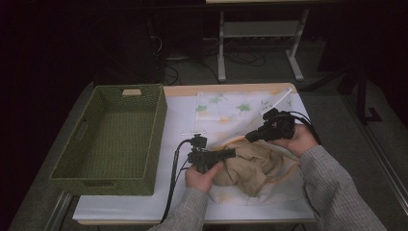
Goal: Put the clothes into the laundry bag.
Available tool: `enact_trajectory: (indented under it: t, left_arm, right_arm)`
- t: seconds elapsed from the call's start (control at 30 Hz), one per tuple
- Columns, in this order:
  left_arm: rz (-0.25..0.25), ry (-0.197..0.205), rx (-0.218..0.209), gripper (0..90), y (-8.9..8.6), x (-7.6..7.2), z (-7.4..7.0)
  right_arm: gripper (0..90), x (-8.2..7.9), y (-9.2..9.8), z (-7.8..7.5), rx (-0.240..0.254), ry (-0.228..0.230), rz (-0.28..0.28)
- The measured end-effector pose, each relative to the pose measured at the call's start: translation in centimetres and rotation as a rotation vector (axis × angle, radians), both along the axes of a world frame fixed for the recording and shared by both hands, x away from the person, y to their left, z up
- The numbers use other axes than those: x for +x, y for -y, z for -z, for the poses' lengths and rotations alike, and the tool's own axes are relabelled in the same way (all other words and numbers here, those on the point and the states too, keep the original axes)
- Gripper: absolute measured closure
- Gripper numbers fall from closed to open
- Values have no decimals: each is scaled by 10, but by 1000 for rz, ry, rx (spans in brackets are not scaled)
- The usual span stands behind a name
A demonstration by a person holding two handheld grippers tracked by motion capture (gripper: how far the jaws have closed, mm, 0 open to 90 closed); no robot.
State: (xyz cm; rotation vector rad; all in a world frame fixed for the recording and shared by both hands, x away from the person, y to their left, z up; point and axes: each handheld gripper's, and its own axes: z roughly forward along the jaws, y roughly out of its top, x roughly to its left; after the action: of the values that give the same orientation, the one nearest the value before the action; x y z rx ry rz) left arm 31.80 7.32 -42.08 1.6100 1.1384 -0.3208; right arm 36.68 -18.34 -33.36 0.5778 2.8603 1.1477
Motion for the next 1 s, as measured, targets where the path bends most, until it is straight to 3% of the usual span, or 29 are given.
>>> enact_trajectory:
  t: [0.37, 0.5, 0.6, 0.7, 0.77, 0.8, 0.87, 1.0]
  left_arm:
    - [34, 6, 78, 506, -9, -7, -10]
    - [52, -12, 81, 456, -9, -9, -12]
    - [109, -46, 103, 425, 0, -9, -7]
    - [129, -40, 108, 517, 4, -7, -3]
    - [141, -52, 90, 651, 6, -2, 1]
    - [143, -43, 88, 742, 8, -1, 3]
    - [118, -9, 79, 836, 11, -2, 3]
    - [84, 31, 65, 867, 14, 3, -5]
  right_arm:
    - [877, 0, -1, 6, -8, -10, 4]
    - [877, 0, -1, 6, -11, -10, 3]
    - [877, 0, -2, 6, -13, -9, 3]
    - [877, 0, -4, 6, -14, -9, -3]
    - [877, -1, -5, 6, -13, -9, -3]
    - [877, -1, -6, 5, -14, -7, -6]
    - [877, -2, -7, 3, -17, -6, -11]
    - [877, -3, -7, -3, -2, 3, -17]
